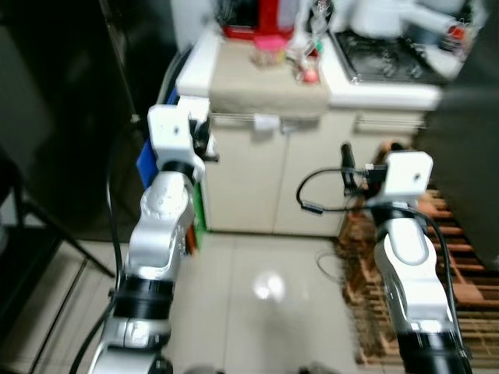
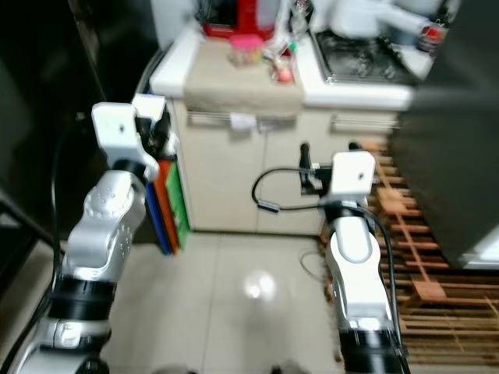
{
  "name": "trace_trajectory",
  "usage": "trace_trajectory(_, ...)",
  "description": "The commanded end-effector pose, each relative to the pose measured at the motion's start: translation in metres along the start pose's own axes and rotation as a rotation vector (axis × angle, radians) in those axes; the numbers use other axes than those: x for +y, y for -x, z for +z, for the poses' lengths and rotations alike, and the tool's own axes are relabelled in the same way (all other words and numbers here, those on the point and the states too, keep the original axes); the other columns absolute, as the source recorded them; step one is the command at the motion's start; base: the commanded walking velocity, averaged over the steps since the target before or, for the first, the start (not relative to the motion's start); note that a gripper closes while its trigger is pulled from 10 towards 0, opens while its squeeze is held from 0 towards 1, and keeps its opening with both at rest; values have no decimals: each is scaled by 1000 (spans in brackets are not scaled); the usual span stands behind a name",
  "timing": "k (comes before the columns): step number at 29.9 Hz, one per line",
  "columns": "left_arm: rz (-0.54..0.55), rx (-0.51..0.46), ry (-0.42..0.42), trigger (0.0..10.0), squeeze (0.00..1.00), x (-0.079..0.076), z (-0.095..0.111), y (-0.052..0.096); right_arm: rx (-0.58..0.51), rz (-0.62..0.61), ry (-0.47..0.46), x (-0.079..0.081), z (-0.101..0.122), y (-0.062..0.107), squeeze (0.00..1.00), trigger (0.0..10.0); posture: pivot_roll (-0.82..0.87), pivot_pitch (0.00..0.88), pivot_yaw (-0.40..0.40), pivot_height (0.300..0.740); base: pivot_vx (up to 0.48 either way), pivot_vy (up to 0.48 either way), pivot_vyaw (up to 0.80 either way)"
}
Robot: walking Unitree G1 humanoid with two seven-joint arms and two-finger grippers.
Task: Restocking fridge
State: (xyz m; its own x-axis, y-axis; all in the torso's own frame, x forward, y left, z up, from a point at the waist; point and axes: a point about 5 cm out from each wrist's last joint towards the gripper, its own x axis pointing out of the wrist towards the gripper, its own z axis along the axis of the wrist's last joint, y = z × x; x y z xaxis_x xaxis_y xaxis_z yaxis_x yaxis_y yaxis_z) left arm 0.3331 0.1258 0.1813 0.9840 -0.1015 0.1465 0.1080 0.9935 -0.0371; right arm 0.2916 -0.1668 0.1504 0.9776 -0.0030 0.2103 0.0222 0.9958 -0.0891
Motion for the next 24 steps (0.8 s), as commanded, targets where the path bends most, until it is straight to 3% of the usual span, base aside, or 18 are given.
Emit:
trace_trajectory(1, -7, -19, 22, 10000, 0, 2, 0, 2, -33, 1, 10, -1, 7, -5, 133, 10000, -86, 0, 16, 740, 0, -446, 0)
trace_trajectory(24, 0, 28, 24, 10000, 0, 2, -15, 7, -6, 0, 23, -2, 0, 1, 137, 10000, -93, 0, 18, 740, 0, -433, 0)
